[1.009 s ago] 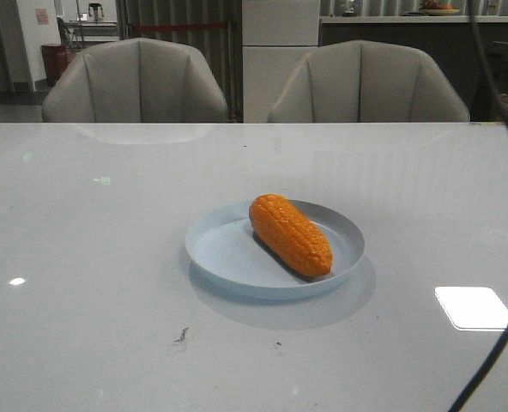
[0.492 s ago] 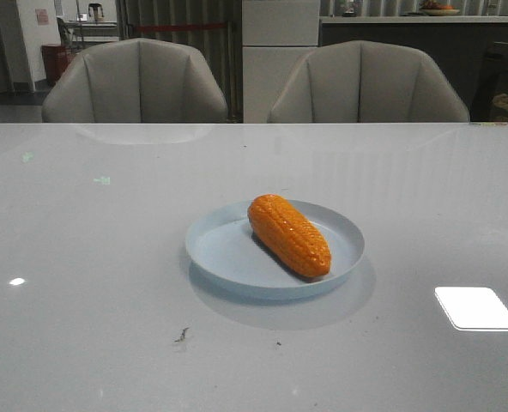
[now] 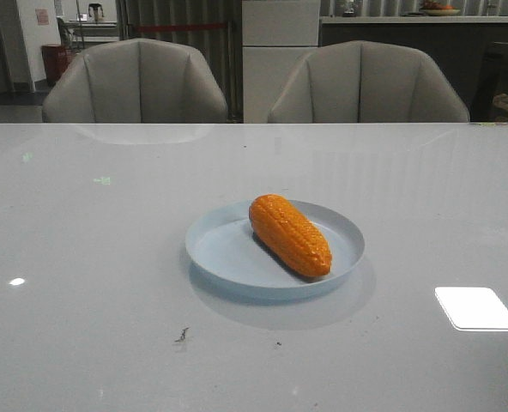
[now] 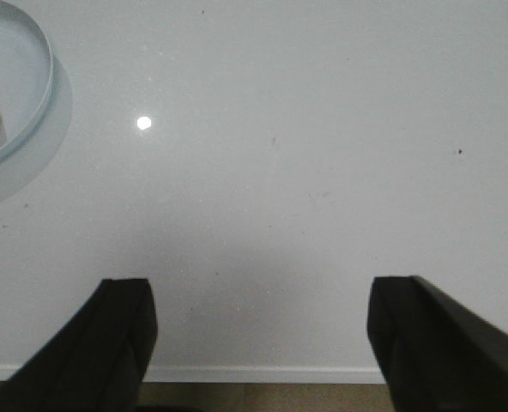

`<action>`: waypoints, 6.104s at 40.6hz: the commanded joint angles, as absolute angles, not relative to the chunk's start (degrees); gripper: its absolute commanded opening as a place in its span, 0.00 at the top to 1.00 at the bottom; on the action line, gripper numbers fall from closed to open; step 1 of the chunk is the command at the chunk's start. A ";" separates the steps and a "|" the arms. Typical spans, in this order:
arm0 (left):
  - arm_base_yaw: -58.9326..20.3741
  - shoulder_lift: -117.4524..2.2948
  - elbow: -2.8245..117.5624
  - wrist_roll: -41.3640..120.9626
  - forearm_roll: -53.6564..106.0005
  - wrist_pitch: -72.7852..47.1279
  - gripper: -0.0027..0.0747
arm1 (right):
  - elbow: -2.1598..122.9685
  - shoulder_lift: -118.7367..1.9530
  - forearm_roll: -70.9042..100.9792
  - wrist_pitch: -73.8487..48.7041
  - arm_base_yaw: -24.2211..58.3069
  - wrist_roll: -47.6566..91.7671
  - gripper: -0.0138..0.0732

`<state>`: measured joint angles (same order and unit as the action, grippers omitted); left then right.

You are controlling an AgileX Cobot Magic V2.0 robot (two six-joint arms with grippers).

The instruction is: Place corn on plate with both arms

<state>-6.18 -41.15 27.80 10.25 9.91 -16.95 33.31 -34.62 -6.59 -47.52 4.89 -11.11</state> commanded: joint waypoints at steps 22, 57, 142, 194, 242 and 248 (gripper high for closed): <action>-6.09 -40.91 29.46 10.12 10.73 -14.92 0.84 | 34.08 -34.38 -7.03 -43.04 4.47 -11.04 0.14; -6.09 -40.91 29.32 10.12 10.73 -14.92 0.84 | 34.08 -34.38 -6.90 -40.13 4.47 -10.99 0.25; -6.09 0.51 -2.83 10.12 5.16 0.00 0.84 | 22.80 -20.55 -6.90 -34.37 4.47 -10.99 0.78; -6.09 0.51 -2.83 10.12 5.16 0.00 0.84 | -0.37 1.99 -5.90 -2.40 4.58 -10.99 0.78; -6.09 0.51 -2.83 10.12 5.16 0.00 0.84 | -0.37 1.99 4.20 -2.53 4.53 5.35 0.78; -6.09 0.51 -2.83 10.12 5.16 0.00 0.84 | -0.37 1.99 4.20 -2.53 4.53 5.35 0.78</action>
